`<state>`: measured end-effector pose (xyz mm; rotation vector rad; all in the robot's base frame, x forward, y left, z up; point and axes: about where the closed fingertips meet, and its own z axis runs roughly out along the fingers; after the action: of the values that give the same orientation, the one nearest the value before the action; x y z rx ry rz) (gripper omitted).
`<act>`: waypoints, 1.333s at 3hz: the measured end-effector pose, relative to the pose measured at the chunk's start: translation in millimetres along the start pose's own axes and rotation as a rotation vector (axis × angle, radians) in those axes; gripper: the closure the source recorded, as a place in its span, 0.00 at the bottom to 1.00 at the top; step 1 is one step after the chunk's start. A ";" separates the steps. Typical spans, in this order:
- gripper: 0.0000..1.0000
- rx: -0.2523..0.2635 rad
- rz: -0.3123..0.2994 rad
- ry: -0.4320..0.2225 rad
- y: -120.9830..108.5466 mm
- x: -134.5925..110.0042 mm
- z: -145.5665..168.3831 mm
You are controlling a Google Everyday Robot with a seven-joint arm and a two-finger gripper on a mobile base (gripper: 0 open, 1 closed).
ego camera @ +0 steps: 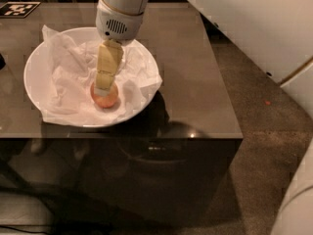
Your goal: Pick apple from white bowl
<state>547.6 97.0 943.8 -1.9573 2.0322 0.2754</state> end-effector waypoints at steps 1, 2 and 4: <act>0.00 -0.038 0.019 -0.004 14.1 -13.2 25.6; 0.00 -0.039 0.020 -0.003 14.5 -12.9 26.4; 0.00 -0.025 0.008 -0.034 6.6 -5.0 41.9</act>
Offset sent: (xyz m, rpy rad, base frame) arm -0.0274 0.0315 -0.0362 -0.0031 0.0767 -0.0221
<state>544.7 116.4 905.9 -1.9457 2.0255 0.3347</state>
